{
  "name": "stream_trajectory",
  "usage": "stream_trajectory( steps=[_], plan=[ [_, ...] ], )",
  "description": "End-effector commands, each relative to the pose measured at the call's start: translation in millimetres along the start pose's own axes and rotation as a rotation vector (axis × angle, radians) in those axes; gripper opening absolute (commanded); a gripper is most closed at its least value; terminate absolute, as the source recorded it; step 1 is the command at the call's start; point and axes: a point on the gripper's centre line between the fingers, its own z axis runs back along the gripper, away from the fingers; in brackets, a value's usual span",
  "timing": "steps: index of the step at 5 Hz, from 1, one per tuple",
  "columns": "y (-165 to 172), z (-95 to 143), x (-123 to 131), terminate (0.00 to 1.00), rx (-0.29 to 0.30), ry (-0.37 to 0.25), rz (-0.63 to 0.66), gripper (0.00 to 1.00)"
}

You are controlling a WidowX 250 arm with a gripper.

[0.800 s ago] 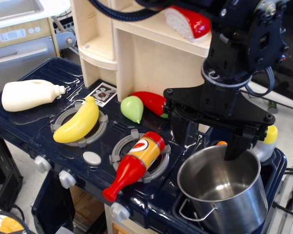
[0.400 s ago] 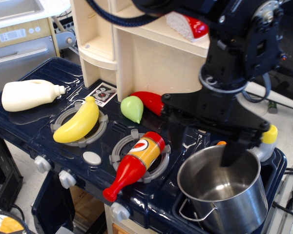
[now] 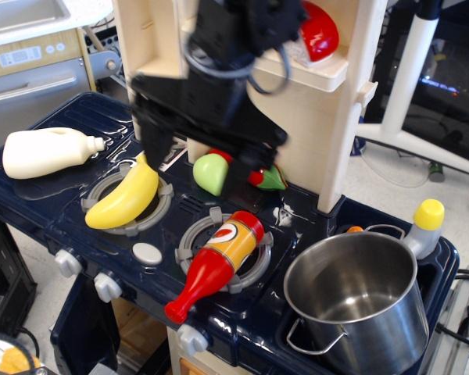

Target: Put banana in pot or pan

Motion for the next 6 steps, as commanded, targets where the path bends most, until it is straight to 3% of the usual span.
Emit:
stream_trajectory(
  steps=[1, 2, 3, 4, 5, 6],
  plan=[
    [58, -13, 31, 0.0, -0.123, -0.024, -0.087, 1.0],
    [58, -26, 29, 0.0, -0.137, -0.061, -0.095, 1.0],
    [47, -33, 23, 0.0, -0.139, -0.059, -0.093, 1.0],
    [52, -51, 24, 0.0, -0.208, 0.036, -0.104, 1.0],
    [53, -65, 25, 0.0, -0.211, 0.046, -0.099, 1.0],
    [58, -76, 26, 0.0, -0.223, 0.018, -0.09, 1.0]
  ],
)
